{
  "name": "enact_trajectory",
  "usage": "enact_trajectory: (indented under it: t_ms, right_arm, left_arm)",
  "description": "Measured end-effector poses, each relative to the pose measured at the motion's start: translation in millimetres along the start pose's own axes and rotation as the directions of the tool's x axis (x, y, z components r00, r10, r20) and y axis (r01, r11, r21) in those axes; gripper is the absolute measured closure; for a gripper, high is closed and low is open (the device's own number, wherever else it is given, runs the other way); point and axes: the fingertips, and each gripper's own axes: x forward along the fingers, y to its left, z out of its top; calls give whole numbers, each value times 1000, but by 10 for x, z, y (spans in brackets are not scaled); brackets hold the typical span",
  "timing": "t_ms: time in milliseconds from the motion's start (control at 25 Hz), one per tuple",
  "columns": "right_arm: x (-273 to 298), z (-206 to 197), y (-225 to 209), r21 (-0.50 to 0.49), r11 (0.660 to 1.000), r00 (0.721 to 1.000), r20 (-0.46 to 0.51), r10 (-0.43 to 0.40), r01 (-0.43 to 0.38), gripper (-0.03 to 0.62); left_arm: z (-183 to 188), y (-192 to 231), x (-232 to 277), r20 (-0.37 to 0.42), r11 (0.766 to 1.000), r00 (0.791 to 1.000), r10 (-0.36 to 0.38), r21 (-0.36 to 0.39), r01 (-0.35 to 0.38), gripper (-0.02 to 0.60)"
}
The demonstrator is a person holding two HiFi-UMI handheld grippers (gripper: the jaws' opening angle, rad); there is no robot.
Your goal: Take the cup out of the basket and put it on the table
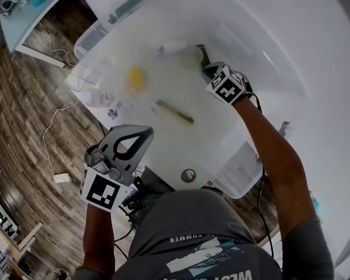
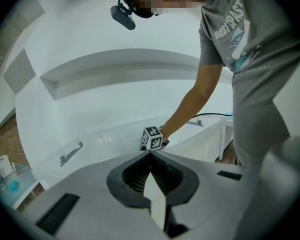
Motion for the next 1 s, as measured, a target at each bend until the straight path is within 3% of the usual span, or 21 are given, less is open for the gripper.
enact_trajectory:
  t_ms: [1000]
  right_arm:
    - [-38, 28, 3, 36, 998, 998, 45, -44, 42, 582]
  left_arm:
    - [-219, -46, -97, 12, 999, 1000, 16, -50, -15, 574]
